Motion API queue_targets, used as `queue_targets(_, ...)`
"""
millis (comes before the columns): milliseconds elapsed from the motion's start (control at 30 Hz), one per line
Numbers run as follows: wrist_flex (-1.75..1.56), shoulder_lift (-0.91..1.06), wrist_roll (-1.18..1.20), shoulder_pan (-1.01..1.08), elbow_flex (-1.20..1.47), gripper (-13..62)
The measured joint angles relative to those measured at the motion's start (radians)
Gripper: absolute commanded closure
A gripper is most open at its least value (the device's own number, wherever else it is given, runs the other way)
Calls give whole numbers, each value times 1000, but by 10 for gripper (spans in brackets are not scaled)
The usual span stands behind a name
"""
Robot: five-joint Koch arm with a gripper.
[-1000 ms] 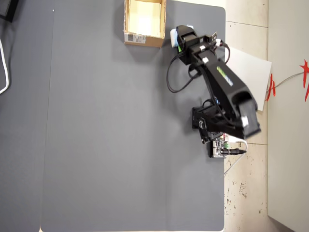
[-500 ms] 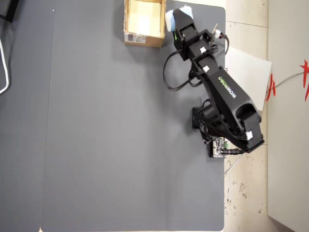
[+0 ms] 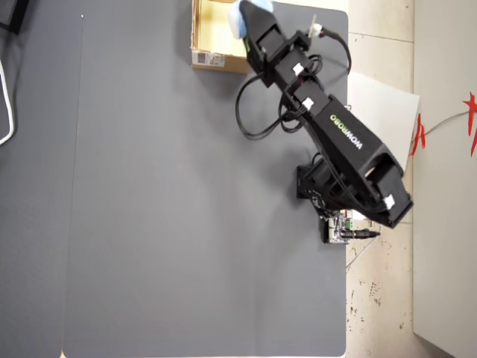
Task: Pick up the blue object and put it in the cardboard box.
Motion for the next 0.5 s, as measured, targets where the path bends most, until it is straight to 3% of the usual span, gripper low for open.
queue_targets(167,107,-37,-46,-21,-61,292)
queue_targets(200,107,-46,-49,-29,-61,200)
queue_targets(500,207,-86,-54,-63,-167,176)
